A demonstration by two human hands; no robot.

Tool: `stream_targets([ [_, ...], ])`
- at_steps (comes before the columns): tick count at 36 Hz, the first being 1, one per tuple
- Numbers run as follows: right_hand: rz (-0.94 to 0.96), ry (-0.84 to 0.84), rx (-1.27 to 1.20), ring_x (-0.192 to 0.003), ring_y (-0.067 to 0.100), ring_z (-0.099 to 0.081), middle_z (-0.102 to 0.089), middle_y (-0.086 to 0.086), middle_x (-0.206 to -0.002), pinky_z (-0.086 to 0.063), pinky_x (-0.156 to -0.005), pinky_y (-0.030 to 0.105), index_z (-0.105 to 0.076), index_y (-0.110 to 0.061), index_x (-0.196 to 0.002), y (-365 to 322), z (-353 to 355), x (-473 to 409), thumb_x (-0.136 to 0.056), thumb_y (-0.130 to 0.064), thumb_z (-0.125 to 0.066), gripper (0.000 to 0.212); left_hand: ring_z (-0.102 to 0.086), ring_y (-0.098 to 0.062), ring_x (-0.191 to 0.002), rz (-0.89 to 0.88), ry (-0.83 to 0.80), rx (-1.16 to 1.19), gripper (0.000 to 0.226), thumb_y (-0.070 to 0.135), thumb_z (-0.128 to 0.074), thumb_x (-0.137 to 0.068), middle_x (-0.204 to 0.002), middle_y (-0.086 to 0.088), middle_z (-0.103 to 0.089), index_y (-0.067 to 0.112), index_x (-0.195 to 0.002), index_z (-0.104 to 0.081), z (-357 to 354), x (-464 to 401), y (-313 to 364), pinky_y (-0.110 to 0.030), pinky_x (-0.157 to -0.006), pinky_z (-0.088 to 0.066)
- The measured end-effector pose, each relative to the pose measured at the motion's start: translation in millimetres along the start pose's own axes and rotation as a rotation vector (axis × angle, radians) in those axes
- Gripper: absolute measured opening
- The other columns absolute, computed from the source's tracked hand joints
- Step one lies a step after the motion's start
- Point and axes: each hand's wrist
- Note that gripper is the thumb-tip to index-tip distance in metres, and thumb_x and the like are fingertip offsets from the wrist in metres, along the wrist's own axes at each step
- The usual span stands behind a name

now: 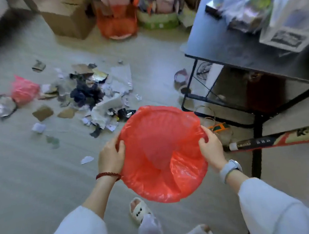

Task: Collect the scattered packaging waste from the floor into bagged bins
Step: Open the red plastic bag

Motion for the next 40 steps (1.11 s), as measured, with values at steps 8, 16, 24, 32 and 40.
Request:
stream_targets([
  [8, 0.222, -0.149, 0.056, -0.110, 0.032, -0.053, -0.058, 0.018, -0.117, -0.040, -0.101, 0.043, -0.053, -0.010, -0.128, -153, -136, 8, -0.085, 0.000, -0.046, 0.045, -0.057, -0.035, -0.105, 0.223, 0.190, -0.016, 0.037, 0.020, -0.046, -0.093, -0.120, -0.014, -0.060, 0.020, -0.129, -0.053, 146, -34, -111, -0.037, -0.085, -0.044],
  [16, 0.392, -0.237, 0.180, -0.104, 0.035, -0.056, -0.058, 0.018, -0.114, -0.044, -0.094, 0.041, -0.054, -0.011, -0.125, -276, -252, -21, -0.086, -0.003, -0.047, 0.041, -0.056, -0.031, -0.105, 0.397, 0.341, -0.026, 0.037, 0.023, -0.043, -0.094, -0.118, -0.013, -0.059, 0.023, -0.130, -0.051, 222, -99, -198, -0.039, -0.083, -0.045],
  [24, 0.452, -0.290, 0.227, -0.109, 0.033, -0.054, -0.057, 0.016, -0.120, -0.041, -0.093, 0.036, -0.053, -0.010, -0.126, -395, -360, -88, -0.086, -0.002, -0.047, 0.041, -0.057, -0.029, -0.103, 0.467, 0.333, 0.020, 0.036, 0.025, -0.043, -0.093, -0.113, -0.009, -0.064, 0.026, -0.128, -0.053, 279, -229, -277, -0.038, -0.083, -0.048],
  [32, 0.417, -0.345, 0.250, -0.111, 0.033, -0.051, -0.050, 0.020, -0.128, -0.038, -0.094, 0.034, -0.046, -0.007, -0.132, -525, -459, -154, -0.090, 0.000, -0.042, 0.044, -0.055, -0.028, -0.109, 0.522, 0.310, 0.111, 0.040, 0.017, -0.046, -0.092, -0.120, -0.011, -0.060, 0.022, -0.131, -0.050, 352, -375, -331, -0.036, -0.091, -0.045],
  [40, 0.371, -0.311, 0.293, -0.108, 0.034, -0.050, -0.049, 0.021, -0.122, -0.039, -0.089, 0.034, -0.043, -0.008, -0.135, -614, -555, -198, -0.091, -0.001, -0.040, 0.045, -0.054, -0.028, -0.110, 0.512, 0.211, 0.205, 0.046, 0.009, -0.049, -0.089, -0.120, -0.014, -0.058, 0.017, -0.135, -0.046, 405, -489, -403, -0.034, -0.097, -0.042],
])
Point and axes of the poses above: each hand's wrist, its own x-axis away from the middle knuckle, its own z-axis out of the back of the hand, y = z × x
